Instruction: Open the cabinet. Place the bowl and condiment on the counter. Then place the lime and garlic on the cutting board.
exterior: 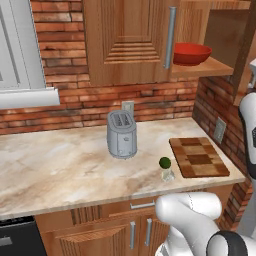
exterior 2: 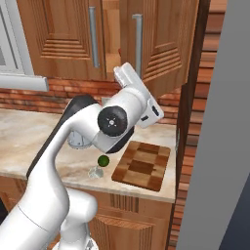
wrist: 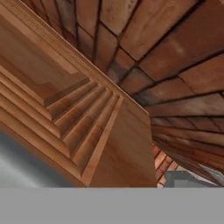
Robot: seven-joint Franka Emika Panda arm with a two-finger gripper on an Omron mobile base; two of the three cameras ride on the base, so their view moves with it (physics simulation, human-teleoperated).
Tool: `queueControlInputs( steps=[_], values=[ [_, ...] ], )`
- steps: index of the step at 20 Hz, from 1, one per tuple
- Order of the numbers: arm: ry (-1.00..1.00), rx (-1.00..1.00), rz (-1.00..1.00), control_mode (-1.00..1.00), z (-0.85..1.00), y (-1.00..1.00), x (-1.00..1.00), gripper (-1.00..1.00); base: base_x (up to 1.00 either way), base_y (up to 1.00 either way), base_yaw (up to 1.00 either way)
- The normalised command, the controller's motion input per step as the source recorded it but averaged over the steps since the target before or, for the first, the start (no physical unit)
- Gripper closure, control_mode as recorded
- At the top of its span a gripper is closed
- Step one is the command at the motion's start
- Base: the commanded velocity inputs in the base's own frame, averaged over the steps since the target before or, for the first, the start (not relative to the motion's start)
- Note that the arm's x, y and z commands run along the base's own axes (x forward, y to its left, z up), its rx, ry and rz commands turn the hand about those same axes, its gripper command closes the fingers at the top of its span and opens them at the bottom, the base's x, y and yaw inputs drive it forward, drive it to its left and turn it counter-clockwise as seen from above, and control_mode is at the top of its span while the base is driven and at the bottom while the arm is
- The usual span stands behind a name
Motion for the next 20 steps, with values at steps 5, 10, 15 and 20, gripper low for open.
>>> queueControlInputs(
  steps=[5, 10, 15, 20],
  values=[
    [-0.18, -0.06, 0.05, -1.00, -0.02, 0.82, -1.00, -1.00, 0.00, 0.00, 0.00],
    [-0.13, -0.04, 0.05, -1.00, 0.00, 0.78, -1.00, -1.00, 0.00, 0.00, 0.00],
    [-0.31, -0.05, 0.00, -1.00, 0.00, 0.82, -1.00, -1.00, 0.00, 0.00, 0.00],
    [-0.40, -0.05, -0.03, -1.00, 0.02, 0.67, -1.00, -1.00, 0.00, 0.00, 0.00]
  ],
)
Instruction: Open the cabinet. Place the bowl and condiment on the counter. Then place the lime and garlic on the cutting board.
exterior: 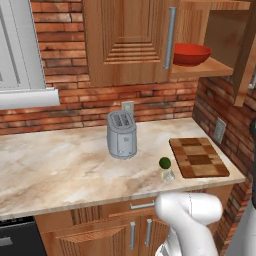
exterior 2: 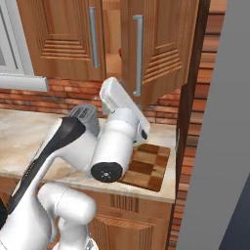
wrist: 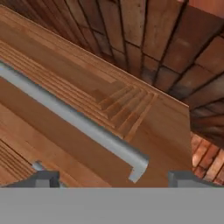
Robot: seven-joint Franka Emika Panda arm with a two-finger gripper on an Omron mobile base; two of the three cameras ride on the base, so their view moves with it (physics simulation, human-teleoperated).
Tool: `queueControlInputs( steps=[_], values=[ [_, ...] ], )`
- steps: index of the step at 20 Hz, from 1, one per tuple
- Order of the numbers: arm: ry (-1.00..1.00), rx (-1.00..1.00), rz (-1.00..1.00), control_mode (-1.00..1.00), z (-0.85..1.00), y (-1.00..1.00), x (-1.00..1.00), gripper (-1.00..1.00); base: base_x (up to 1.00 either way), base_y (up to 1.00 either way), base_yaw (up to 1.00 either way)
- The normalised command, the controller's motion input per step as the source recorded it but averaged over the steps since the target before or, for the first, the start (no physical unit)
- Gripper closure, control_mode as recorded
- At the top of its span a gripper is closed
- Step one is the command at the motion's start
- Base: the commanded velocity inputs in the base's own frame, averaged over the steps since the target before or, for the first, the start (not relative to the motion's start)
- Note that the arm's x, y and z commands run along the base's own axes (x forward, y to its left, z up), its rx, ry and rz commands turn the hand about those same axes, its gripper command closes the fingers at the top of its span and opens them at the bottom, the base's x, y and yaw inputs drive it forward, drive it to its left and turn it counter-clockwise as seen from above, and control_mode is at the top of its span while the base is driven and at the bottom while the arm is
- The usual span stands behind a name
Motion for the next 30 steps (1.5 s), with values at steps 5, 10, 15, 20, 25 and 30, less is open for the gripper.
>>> queueControlInputs(
  steps=[5, 10, 15, 20, 25, 30],
  values=[
    [-0.35, -0.09, -0.03, -1.00, 0.04, 0.78, -1.00, -1.00, 0.00, 0.00, 0.00],
    [-0.22, -0.12, -0.06, -1.00, 0.12, 0.57, -0.77, -1.00, 0.00, 0.00, 0.00],
    [-0.09, -0.25, -0.15, -1.00, 0.18, 0.56, -0.19, -1.00, 0.00, 0.00, 0.00],
    [0.01, -0.26, -0.25, -1.00, 0.00, 0.62, -0.04, -1.00, 0.00, 0.00, 0.00],
    [0.06, -0.23, -0.35, -1.00, -0.02, 0.52, 0.02, -1.00, 0.00, 0.00, 0.00],
    [0.20, -0.19, -0.23, -1.00, -0.26, 0.28, 0.34, -1.00, 0.00, 0.00, 0.00]
  ],
)
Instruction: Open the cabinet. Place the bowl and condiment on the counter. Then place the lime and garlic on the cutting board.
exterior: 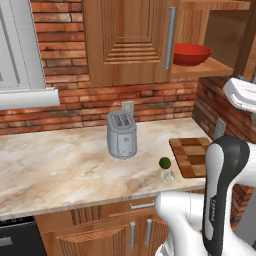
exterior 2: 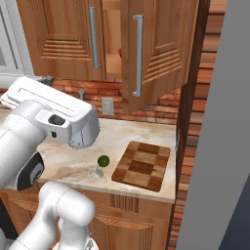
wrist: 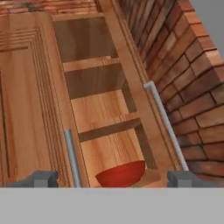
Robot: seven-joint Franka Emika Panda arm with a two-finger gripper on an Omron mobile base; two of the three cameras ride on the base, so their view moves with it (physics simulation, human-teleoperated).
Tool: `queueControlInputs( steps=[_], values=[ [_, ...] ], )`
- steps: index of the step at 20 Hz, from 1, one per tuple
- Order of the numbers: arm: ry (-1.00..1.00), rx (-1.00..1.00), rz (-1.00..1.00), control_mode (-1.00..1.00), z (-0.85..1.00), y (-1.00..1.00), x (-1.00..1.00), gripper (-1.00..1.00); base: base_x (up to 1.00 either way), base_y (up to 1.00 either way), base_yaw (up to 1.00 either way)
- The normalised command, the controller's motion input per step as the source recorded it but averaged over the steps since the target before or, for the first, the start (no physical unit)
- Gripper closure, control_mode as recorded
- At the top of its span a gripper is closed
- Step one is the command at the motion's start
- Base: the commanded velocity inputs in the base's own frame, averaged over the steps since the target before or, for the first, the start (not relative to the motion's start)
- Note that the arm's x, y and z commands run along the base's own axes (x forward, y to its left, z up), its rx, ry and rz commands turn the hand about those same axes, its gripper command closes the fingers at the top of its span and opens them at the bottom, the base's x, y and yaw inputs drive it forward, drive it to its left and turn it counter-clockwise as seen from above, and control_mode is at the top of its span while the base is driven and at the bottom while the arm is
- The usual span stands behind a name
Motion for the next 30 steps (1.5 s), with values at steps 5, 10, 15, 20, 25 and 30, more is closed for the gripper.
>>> queueControlInputs(
  steps=[5, 10, 15, 20, 25, 30],
  values=[
    [0.18, -0.30, 0.00, -1.00, -0.35, 0.20, 0.12, -1.00, 0.00, 0.00, 0.00],
    [0.13, -0.20, -0.09, -1.00, -0.04, 0.22, 0.11, -1.00, 0.00, 0.00, 0.00],
    [0.04, -0.03, -0.36, -1.00, 0.00, 0.02, 0.05, -1.00, 0.00, 0.00, 0.00],
    [0.05, -0.03, -0.50, -1.00, 0.00, 0.00, 0.17, -1.00, 0.00, 0.00, 0.00],
    [0.09, 0.00, -0.38, -1.00, 0.03, 0.00, 0.26, -1.00, 0.00, 0.00, 0.00],
    [0.05, 0.00, -0.31, -1.00, 0.11, 0.00, 0.12, -1.00, 0.00, 0.00, 0.00]
  ],
)
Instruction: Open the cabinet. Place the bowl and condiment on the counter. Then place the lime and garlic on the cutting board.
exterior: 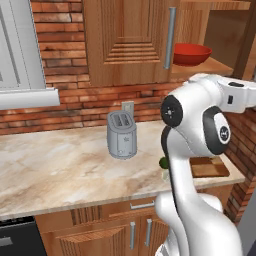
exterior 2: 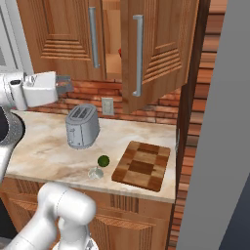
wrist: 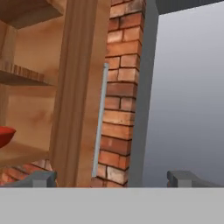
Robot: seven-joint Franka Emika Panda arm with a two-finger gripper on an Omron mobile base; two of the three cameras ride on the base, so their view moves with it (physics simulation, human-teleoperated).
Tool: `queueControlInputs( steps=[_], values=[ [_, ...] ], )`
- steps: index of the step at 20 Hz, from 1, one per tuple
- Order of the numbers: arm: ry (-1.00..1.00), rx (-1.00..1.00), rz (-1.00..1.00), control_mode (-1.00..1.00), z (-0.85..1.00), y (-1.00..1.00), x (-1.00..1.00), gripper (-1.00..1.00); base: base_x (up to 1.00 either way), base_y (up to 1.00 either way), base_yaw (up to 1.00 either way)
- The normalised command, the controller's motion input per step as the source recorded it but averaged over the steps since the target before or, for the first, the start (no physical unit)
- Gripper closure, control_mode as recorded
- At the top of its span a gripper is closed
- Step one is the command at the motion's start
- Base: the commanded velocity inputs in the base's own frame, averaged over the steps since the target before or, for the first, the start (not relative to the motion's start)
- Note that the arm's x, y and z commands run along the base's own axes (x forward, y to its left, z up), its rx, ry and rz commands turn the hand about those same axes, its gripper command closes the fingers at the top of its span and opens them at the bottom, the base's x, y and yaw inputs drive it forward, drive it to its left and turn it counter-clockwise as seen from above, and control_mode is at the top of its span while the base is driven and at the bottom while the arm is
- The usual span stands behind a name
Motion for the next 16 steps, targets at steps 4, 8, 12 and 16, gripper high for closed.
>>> queueControlInputs(
  steps=[4, 8, 12, 16],
  values=[
    [0.04, 0.00, -0.24, -1.00, 0.10, 0.00, 0.18, -1.00, 0.00, 0.00, 0.00],
    [0.07, 0.00, -0.17, -1.00, 0.01, 0.00, 0.34, -1.00, 0.00, 0.00, 0.00],
    [0.09, 0.00, -0.07, -1.00, 0.00, -0.18, 0.31, -1.00, 0.00, 0.00, 0.00],
    [0.14, 0.00, 0.00, -1.00, 0.00, -0.39, 0.23, -1.00, 0.00, 0.00, 0.00]
  ],
)
